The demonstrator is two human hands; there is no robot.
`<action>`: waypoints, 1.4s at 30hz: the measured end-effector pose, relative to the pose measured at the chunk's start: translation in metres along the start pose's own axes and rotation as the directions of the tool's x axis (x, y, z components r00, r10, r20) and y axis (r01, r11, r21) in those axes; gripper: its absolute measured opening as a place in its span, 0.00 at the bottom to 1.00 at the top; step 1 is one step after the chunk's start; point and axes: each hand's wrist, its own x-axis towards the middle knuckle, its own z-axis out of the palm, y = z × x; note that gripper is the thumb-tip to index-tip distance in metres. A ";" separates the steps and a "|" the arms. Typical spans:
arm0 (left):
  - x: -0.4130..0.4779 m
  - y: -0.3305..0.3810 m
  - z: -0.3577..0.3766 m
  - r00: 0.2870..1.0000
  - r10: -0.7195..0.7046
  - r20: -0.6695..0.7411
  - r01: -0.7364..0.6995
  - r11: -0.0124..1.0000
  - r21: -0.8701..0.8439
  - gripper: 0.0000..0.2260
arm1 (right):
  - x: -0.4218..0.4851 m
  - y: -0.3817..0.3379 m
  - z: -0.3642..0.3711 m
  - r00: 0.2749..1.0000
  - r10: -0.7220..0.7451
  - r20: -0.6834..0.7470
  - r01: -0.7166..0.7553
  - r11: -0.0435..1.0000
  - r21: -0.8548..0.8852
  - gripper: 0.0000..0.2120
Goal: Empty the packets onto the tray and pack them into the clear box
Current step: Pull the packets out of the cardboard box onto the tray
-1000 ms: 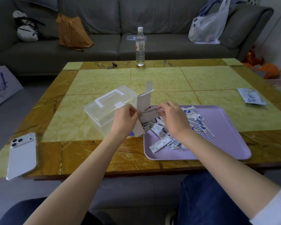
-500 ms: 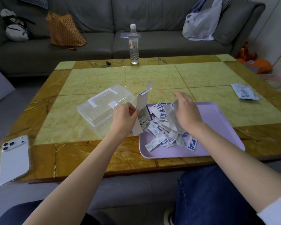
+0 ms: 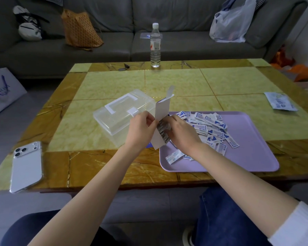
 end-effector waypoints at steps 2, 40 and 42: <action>0.000 -0.003 -0.001 1.000 -0.004 0.001 0.004 1.000 0.006 0.05 | 0.003 -0.003 0.000 1.000 -0.009 -0.004 0.009 0.999 -0.033 0.17; 0.016 0.005 0.018 1.000 0.022 0.018 -0.023 0.998 0.062 0.04 | -0.007 0.055 -0.050 0.907 0.176 -0.382 -0.225 0.971 -0.086 0.07; 0.015 0.004 0.017 1.000 0.021 0.020 -0.022 0.998 0.053 0.04 | -0.006 0.050 -0.047 0.917 0.154 -0.367 -0.215 0.968 -0.131 0.07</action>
